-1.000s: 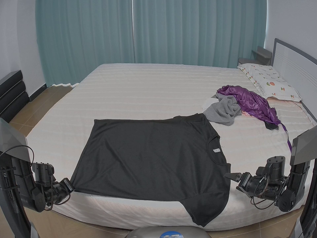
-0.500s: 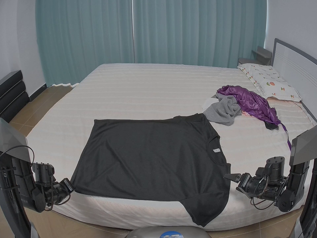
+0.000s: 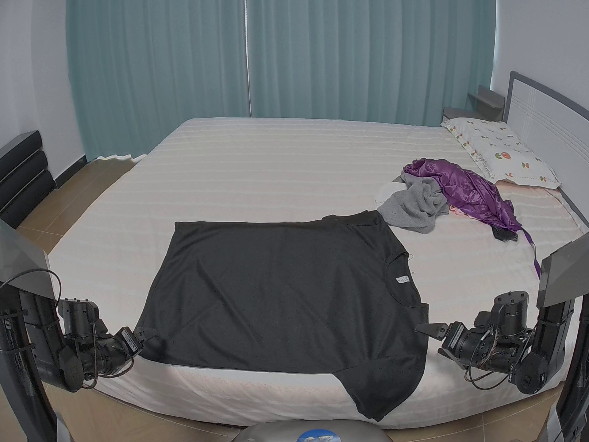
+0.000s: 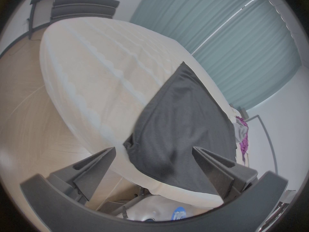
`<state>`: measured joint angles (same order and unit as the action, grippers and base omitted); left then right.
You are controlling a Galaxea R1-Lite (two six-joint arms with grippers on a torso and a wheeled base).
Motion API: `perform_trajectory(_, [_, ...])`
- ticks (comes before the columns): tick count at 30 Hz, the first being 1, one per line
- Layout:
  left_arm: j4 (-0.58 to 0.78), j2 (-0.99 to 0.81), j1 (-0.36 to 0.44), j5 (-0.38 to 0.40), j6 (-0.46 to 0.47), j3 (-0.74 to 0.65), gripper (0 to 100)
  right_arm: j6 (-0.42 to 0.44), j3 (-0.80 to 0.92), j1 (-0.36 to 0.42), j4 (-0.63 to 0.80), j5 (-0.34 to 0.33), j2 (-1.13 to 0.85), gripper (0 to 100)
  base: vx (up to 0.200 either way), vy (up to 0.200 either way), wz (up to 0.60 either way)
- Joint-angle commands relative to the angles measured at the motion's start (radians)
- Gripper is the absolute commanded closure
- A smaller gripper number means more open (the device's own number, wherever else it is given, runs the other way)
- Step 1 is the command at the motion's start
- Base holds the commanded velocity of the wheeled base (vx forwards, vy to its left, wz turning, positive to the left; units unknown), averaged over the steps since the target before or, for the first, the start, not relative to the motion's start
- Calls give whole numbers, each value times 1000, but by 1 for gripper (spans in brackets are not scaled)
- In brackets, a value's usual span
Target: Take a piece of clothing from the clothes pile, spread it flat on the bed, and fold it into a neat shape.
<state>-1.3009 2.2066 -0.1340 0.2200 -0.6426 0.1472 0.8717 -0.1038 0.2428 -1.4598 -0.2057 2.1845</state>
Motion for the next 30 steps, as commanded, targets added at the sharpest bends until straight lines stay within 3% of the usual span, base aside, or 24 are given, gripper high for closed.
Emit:
perform_trajectory(1, [0,10,-16,61,7,22,0,1,1,1,-1,0,0,0,0,0,0])
perform_trajectory(5, [8,33,-53,93,106,31,0,1,1,3,-1,-1,0,0,0,0,0])
perform_trajectory(10, [9,56,-114,194,196,34,0,1,1,4,-1,-1,0,0,0,0,0])
perform_trajectory(15, [9,70,-111,210,262,38,0,1,1,6,-1,-1,0,0,0,0,0])
perform_trajectory(22, [15,88,-101,211,270,81,0,1,1,6,-1,-1,0,0,0,0,0])
perform_trajectory(23, [17,87,-101,211,270,81,100,1,1,6,-1,-1,1,0,0,0,0])
perform_trajectory(30, [15,79,-105,213,270,60,100,1,1,4,-1,0,3,0,0,0,0])
